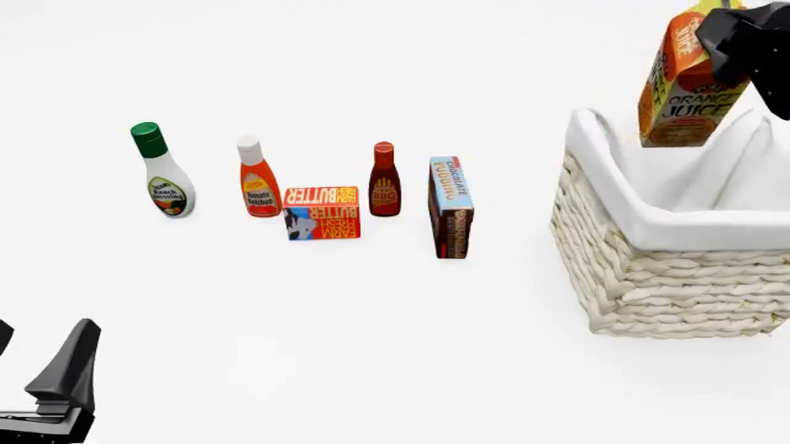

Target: Pick the orange juice and place it in the basket.

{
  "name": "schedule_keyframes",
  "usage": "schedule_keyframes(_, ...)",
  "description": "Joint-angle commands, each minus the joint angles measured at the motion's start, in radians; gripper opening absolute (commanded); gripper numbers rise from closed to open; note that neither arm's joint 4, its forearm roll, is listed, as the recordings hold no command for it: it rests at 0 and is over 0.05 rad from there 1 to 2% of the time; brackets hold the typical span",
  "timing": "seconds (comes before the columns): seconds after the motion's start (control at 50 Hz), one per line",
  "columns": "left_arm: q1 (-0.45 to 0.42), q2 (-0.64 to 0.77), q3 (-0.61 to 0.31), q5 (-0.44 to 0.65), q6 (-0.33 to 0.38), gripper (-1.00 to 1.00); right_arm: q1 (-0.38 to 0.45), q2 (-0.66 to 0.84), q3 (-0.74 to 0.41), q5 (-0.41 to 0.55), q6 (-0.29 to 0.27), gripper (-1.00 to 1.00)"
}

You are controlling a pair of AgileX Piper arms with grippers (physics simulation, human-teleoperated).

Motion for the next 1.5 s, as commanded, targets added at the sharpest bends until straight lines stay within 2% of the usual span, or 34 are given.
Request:
schedule_keyframes(0.02,0.0,0.001,0.0,-0.001,0.0,1.0,-0.052,0.015,0.009,-0.032,0.014,-1.0)
schedule_keyframes(0.18,0.0,0.004,-0.001,-0.003,0.0,1.0,-0.092,0.017,0.025,-0.044,0.014,-1.0)
schedule_keyframes(0.22,0.0,0.003,-0.001,-0.003,0.0,1.0,-0.105,0.02,0.027,-0.04,0.0,-1.0)
schedule_keyframes(0.38,0.0,0.004,-0.001,-0.002,0.0,1.0,-0.145,0.018,0.055,-0.055,0.018,-1.0)
schedule_keyframes(0.92,-0.001,0.003,0.0,-0.002,0.0,1.0,-0.228,0.081,0.112,-0.103,0.011,-1.0)
schedule_keyframes(1.32,-0.001,0.004,0.0,-0.004,0.0,1.0,-0.243,0.21,0.151,-0.225,0.026,-1.0)
schedule_keyframes(1.5,-0.001,0.006,0.0,-0.006,0.0,1.0,-0.25,0.239,0.162,-0.25,0.031,-1.0)
